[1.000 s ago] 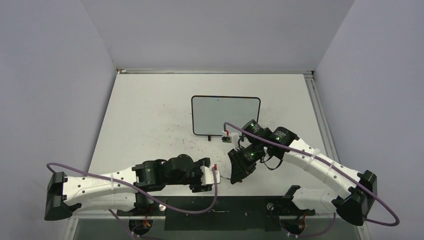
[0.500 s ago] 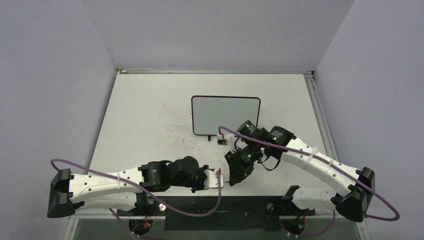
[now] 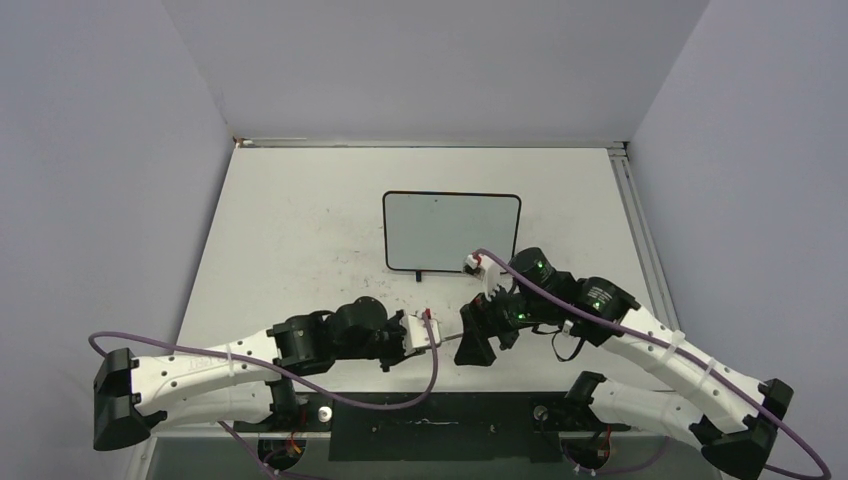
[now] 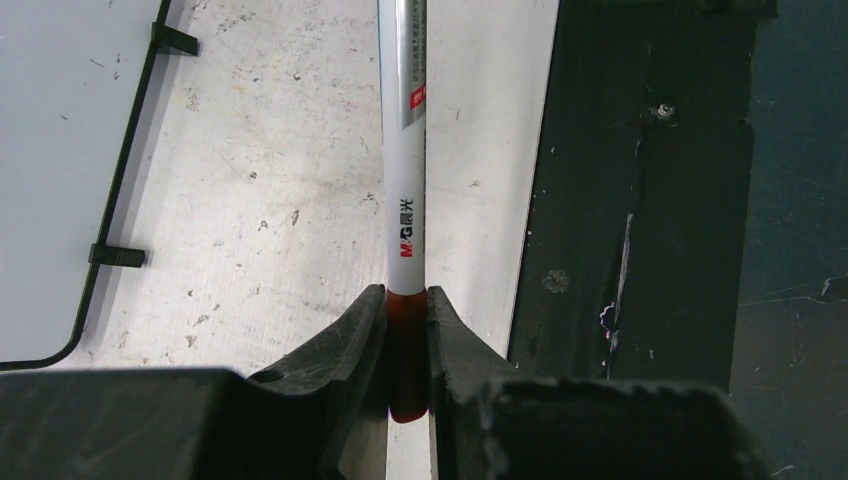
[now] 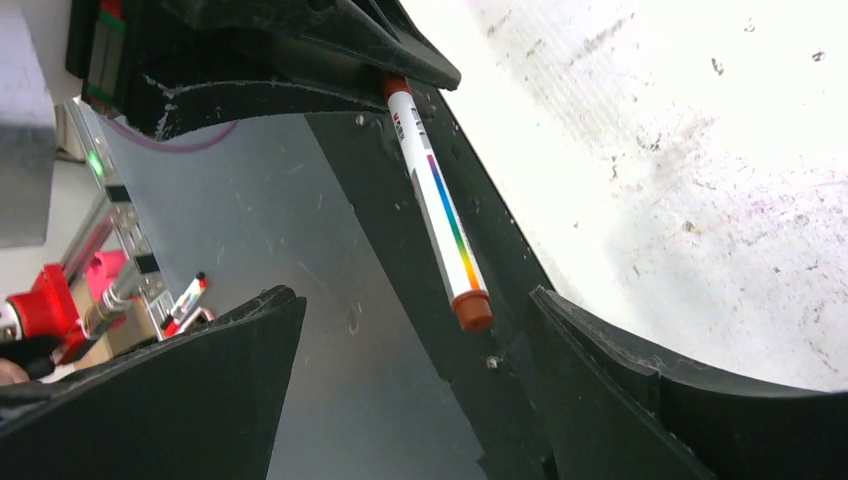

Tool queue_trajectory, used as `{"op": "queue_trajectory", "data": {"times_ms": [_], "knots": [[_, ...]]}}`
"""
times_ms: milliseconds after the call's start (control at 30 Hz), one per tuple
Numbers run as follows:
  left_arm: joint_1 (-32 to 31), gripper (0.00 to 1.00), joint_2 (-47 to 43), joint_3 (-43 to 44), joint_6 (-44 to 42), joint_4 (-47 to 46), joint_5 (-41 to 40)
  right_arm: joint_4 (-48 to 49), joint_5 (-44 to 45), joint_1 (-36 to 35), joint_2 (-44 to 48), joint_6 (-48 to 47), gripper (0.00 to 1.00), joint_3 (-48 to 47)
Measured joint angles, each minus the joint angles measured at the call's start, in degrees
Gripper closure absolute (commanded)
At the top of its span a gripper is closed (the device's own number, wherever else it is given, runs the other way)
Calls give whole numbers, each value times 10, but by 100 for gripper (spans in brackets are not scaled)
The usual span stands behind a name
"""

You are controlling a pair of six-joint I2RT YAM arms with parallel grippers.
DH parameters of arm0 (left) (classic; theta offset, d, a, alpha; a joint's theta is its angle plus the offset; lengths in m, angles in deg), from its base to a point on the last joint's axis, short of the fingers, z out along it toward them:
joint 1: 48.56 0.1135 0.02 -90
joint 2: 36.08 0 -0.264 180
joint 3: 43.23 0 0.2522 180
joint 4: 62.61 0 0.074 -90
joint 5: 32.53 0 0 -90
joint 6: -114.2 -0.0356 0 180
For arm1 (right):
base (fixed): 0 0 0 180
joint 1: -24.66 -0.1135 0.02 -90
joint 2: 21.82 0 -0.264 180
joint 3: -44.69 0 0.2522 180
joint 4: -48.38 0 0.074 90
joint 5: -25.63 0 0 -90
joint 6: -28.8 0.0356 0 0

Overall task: Write a sentence on the whiteboard
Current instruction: Open the whiteboard marker at the center of the board.

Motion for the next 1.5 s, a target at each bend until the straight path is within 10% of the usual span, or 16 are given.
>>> {"op": "queue_trajectory", "data": {"times_ms": [600, 1500], "knots": [[35, 100, -16, 0, 10, -12, 86, 213, -2, 0, 62, 123, 50, 94], [50, 100, -14, 0, 10, -10, 110, 268, -28, 2, 49, 147, 95, 130]]}}
